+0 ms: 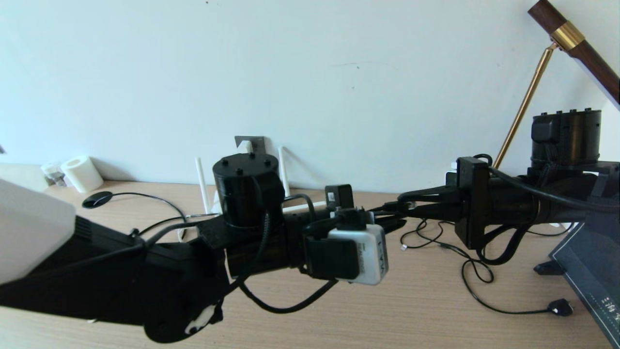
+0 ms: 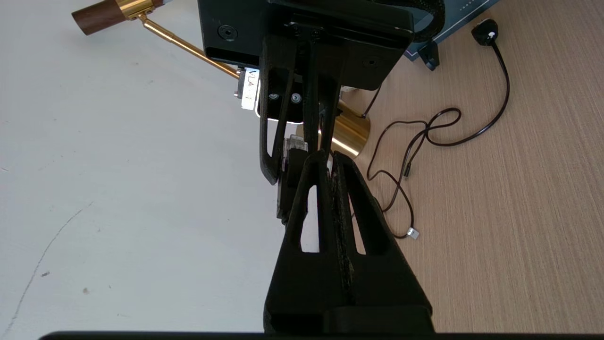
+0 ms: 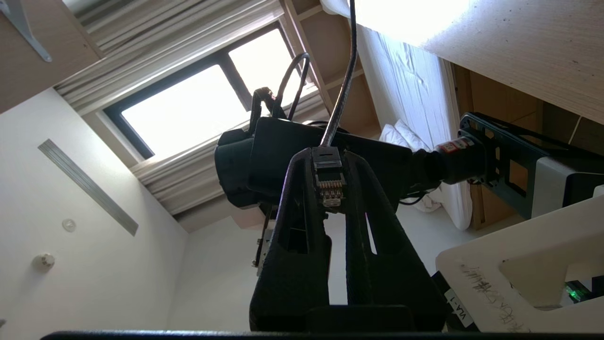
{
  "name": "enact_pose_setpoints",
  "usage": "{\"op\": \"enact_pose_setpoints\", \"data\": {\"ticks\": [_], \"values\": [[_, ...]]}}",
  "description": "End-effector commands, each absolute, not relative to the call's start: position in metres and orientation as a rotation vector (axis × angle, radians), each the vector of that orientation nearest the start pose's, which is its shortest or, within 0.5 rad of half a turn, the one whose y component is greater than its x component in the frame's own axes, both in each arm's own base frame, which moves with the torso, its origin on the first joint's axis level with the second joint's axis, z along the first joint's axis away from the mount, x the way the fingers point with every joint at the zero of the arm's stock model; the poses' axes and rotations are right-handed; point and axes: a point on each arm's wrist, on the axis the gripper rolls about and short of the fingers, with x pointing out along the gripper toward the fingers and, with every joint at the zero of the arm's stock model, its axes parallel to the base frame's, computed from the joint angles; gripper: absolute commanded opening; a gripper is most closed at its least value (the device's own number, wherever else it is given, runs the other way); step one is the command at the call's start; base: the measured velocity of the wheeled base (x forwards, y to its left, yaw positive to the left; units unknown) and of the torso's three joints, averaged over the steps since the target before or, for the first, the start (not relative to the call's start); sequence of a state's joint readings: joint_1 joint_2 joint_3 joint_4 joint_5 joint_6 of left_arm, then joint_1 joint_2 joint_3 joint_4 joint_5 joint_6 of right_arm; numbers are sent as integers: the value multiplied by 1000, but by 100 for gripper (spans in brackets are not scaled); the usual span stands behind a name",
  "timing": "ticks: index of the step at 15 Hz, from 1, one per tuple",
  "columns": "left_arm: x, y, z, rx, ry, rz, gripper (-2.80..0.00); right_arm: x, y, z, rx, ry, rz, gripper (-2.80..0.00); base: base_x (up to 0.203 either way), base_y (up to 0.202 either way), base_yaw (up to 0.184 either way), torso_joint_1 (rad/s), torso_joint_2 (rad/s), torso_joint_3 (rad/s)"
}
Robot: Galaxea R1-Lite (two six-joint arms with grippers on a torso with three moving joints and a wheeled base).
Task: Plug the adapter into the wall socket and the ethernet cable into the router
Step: Hand it to the other hand
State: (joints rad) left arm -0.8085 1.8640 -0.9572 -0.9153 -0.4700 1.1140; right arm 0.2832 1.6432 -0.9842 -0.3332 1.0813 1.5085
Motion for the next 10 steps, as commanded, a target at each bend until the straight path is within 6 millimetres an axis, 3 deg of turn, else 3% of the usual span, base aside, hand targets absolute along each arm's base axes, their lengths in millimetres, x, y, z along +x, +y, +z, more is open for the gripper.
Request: {"op": "enact_pose_setpoints", "data": {"ticks": [1,10], "values": [[237,-263,197,953,-724,-1129,-280,275,101,223,1374,1293,847,-280,0,0,0,0,0,0],[237,-261,198,948,-727,-1106,-280,274,100,224,1375,1290,848,-280,0,0,0,0,0,0]]}}
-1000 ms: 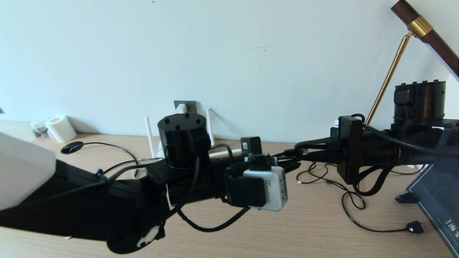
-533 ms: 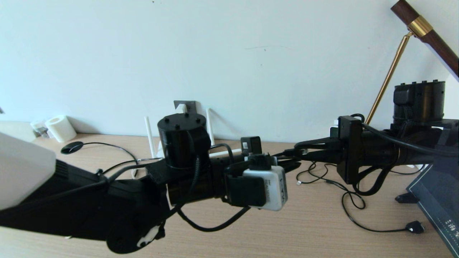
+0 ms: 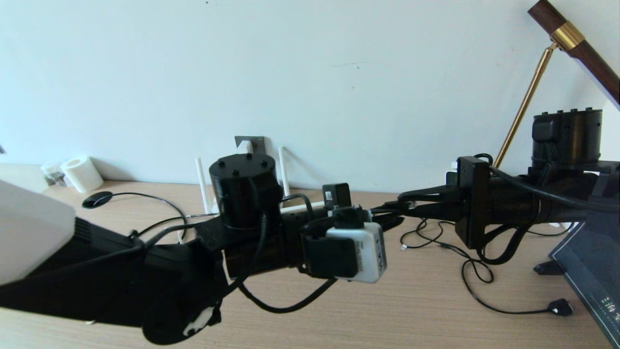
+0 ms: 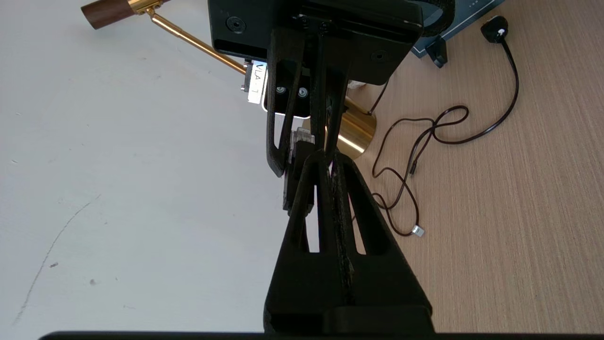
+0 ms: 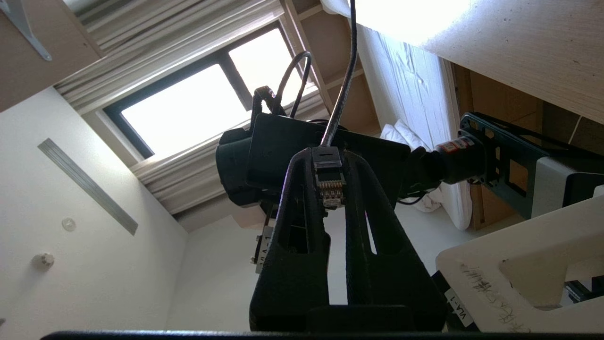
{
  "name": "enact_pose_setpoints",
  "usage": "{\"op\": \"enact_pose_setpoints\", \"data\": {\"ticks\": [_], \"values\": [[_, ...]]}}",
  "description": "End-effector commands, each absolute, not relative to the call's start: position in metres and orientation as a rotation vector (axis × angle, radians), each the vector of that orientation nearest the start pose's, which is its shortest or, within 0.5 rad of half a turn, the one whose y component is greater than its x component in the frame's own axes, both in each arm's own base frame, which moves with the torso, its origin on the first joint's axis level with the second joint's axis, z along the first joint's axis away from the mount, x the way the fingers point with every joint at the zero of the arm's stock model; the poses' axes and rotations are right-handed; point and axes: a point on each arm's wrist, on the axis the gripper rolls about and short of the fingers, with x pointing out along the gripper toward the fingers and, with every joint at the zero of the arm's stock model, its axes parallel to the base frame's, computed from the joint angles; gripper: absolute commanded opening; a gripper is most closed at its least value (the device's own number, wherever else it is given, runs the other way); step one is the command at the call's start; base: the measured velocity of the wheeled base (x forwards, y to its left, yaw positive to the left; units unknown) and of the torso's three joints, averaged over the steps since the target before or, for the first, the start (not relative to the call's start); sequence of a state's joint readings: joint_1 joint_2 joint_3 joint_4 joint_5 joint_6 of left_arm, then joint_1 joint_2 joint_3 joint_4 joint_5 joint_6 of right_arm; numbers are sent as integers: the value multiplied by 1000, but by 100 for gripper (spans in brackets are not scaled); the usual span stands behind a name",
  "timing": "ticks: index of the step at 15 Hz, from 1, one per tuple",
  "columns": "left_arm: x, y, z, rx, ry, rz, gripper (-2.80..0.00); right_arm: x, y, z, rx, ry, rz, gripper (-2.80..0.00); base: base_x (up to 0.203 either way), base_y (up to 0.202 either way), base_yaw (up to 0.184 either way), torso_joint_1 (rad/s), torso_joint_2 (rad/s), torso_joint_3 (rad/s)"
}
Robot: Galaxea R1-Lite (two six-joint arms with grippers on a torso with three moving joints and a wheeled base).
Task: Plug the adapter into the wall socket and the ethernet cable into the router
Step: Hand it to the other hand
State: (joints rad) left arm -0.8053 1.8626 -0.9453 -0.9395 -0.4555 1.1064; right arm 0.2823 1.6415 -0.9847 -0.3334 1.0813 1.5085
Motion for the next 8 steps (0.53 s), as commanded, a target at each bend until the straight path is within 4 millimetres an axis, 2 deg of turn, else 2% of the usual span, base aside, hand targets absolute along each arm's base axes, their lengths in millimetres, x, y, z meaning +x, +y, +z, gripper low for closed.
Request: {"op": "enact_pose_setpoints", "data": {"ticks": [1,8], "values": [[237,-261,198,948,-728,-1107,0,274,101,224,1374,1291,849,-280,0,0,0,0,0,0],[239,-260,200,939,-727,-1099,0,274,101,225,1373,1289,850,-280,0,0,0,0,0,0]]}}
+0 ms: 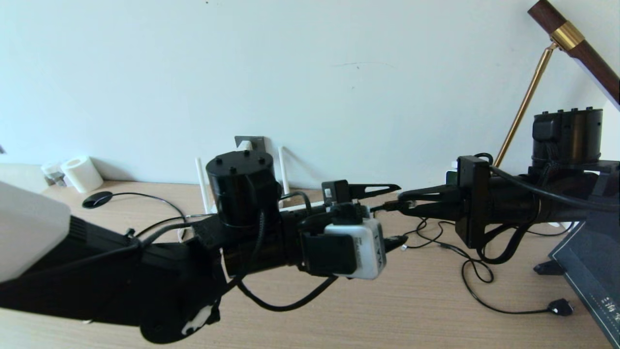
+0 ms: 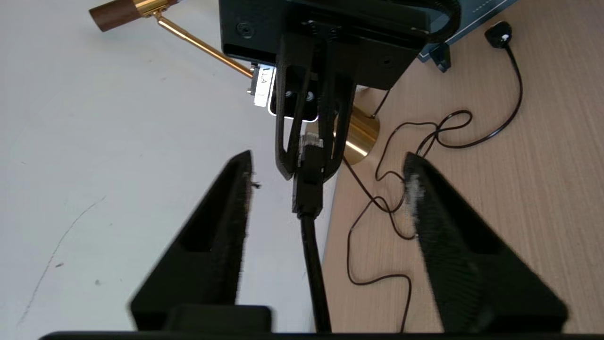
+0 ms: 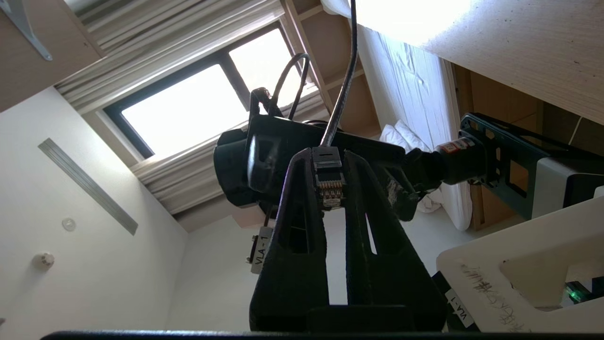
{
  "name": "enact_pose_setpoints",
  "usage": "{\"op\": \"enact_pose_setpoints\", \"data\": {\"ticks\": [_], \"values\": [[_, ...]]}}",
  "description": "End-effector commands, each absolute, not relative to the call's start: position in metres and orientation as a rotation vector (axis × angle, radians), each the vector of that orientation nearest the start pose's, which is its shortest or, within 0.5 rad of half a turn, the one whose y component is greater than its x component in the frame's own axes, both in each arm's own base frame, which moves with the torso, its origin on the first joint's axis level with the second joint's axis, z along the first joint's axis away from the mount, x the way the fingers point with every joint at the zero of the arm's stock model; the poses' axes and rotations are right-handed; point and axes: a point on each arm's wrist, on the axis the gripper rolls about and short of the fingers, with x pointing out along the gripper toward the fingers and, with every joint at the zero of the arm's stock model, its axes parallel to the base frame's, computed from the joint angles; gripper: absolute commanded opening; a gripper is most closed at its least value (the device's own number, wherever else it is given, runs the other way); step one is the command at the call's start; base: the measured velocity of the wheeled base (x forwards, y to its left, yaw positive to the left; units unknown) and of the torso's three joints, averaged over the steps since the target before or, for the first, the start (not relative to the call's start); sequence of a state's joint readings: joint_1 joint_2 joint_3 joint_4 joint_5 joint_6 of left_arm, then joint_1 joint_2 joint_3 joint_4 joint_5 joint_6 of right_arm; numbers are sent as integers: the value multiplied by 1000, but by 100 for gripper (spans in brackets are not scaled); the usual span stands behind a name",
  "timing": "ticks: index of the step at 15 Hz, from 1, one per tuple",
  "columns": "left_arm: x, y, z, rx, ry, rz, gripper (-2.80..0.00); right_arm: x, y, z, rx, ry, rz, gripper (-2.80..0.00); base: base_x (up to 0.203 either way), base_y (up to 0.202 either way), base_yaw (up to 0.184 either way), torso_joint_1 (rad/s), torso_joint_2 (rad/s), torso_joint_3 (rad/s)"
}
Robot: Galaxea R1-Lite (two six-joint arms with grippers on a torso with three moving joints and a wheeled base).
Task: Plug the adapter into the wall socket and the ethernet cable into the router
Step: Hand it to the other hand
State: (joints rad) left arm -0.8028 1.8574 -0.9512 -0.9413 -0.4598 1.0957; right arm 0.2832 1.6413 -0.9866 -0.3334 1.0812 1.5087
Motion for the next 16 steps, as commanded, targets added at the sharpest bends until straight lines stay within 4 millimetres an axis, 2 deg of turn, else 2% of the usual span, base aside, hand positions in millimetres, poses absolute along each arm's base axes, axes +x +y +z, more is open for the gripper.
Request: {"op": "enact_pose_setpoints", "data": {"ticks": [1,6,13,14,16], "values": [[241,-261,201,938,-732,-1093,0,274,101,224,1374,1291,848,-280,0,0,0,0,0,0],[254,-257,200,947,-716,-1061,0,274,100,223,1376,1293,845,-280,0,0,0,0,0,0],[254,-258,196,948,-709,-1071,0,275,100,224,1374,1289,849,-280,0,0,0,0,0,0],[254,-258,195,947,-710,-1072,-280,275,100,224,1374,1289,849,-280,0,0,0,0,0,0],[254,-258,196,947,-713,-1070,-280,276,101,223,1374,1290,847,-280,0,0,0,0,0,0]]}}
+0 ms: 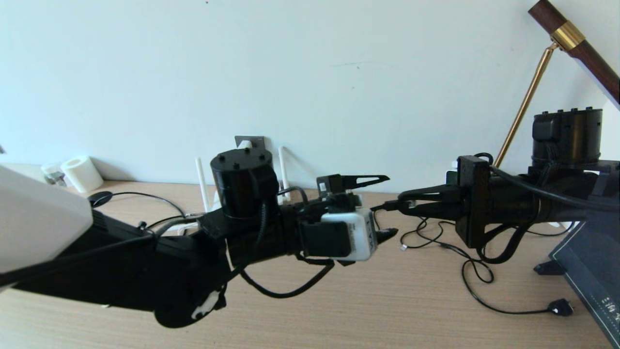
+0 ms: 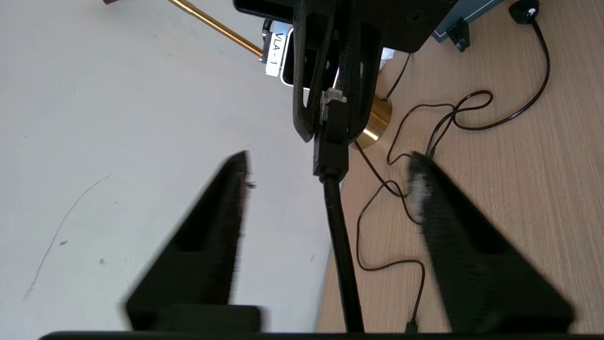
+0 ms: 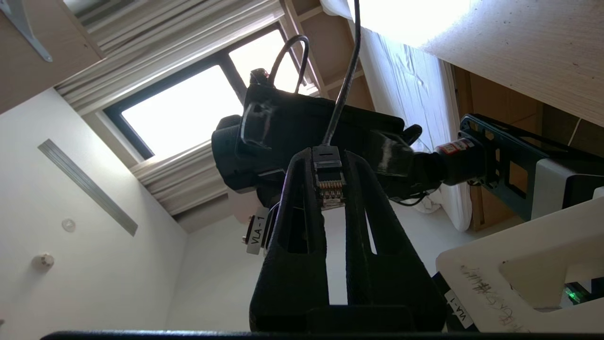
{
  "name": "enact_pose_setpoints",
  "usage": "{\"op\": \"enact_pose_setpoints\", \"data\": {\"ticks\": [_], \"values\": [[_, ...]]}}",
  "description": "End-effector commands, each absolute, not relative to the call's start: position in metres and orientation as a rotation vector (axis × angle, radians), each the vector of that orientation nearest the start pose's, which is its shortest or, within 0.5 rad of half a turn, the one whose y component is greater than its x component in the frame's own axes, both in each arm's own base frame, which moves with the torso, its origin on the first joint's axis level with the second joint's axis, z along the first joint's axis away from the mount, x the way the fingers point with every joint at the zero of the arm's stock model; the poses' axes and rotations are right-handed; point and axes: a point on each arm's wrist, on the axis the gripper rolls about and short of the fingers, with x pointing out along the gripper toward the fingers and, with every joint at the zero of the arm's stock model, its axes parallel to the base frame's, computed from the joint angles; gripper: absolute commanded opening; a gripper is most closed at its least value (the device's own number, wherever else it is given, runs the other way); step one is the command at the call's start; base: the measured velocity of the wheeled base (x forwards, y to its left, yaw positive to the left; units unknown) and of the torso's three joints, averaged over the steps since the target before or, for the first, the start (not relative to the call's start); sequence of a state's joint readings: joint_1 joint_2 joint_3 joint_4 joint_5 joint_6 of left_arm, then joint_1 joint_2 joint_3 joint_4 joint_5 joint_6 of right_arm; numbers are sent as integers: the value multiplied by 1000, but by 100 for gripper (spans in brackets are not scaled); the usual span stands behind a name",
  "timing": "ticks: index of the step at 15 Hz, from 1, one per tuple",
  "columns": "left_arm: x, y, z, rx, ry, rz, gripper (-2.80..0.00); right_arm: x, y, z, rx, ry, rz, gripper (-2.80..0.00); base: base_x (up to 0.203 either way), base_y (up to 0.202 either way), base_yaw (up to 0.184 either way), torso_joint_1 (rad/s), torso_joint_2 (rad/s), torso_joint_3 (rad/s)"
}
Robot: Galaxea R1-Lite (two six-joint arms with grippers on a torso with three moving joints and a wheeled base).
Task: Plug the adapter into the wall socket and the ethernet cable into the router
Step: Hand it to the other hand
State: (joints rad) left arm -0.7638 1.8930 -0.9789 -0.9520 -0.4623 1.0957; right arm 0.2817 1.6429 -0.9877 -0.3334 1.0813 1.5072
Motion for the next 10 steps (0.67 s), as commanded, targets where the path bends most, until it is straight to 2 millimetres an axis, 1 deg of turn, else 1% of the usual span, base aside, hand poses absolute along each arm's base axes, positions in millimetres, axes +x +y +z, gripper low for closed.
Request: {"op": "enact_pose_setpoints", "data": {"ticks": [1,10], "values": [[254,-257,197,947,-712,-1071,-280,276,101,222,1375,1293,844,-280,0,0,0,0,0,0],[253,-257,195,946,-711,-1083,-280,280,102,218,1376,1296,841,-280,0,0,0,0,0,0]]}}
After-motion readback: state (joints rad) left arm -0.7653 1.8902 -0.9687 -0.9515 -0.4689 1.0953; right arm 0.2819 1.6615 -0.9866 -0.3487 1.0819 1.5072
